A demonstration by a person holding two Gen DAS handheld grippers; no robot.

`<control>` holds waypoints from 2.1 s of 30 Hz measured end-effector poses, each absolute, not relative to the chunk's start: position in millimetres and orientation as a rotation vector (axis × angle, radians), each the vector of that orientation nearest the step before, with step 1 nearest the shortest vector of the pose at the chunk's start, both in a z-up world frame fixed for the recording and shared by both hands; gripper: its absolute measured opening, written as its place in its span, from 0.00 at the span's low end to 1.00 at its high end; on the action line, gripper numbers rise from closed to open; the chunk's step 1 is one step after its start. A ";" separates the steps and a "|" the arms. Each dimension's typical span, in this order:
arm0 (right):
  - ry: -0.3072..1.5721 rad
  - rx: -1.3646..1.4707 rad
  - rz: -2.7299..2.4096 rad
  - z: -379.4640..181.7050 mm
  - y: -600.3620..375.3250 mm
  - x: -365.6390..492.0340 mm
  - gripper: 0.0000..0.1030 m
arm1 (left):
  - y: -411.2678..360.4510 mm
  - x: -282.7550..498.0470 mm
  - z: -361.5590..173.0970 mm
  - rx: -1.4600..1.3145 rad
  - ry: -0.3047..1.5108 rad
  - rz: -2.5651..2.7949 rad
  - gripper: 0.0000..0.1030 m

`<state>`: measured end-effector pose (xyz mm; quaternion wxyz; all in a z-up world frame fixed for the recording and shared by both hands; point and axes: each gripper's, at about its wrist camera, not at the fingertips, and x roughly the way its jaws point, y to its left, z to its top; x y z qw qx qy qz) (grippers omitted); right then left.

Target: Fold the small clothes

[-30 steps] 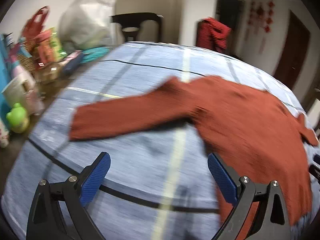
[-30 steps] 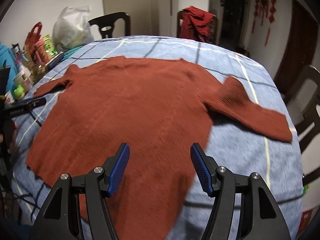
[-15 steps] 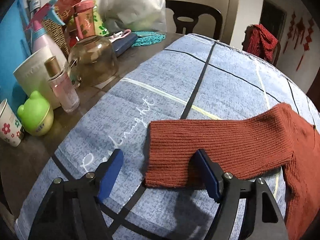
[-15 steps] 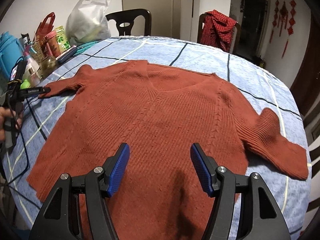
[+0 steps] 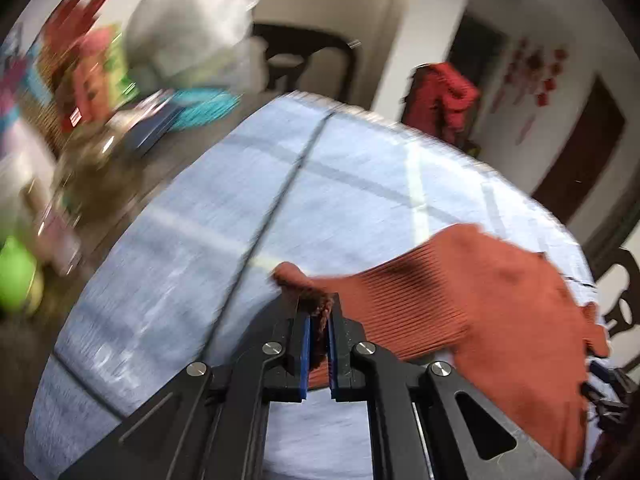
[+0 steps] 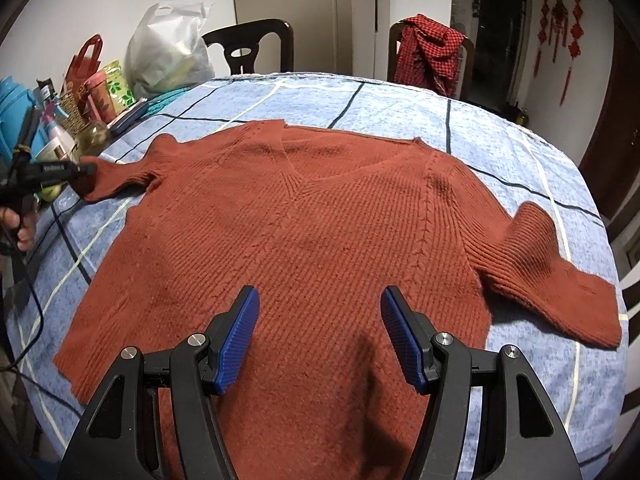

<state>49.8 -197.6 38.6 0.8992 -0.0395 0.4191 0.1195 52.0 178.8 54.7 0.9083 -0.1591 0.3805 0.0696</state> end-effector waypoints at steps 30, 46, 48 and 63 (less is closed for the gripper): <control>0.844 -0.034 0.533 56.2 -112.9 78.9 0.62 | 176.3 23.6 66.2 -0.245 0.715 0.183 0.44; 0.954 0.005 0.799 34.2 39.0 169.3 0.46 | 190.3 -18.5 37.5 -0.278 0.724 0.170 0.46; 0.997 0.008 0.808 24.4 44.9 179.2 0.27 | 189.3 -18.5 38.2 -0.275 0.723 0.167 0.46; 0.927 -0.017 0.699 81.7 -69.2 199.1 0.03 | 148.3 24.3 57.5 -0.217 0.708 0.055 0.47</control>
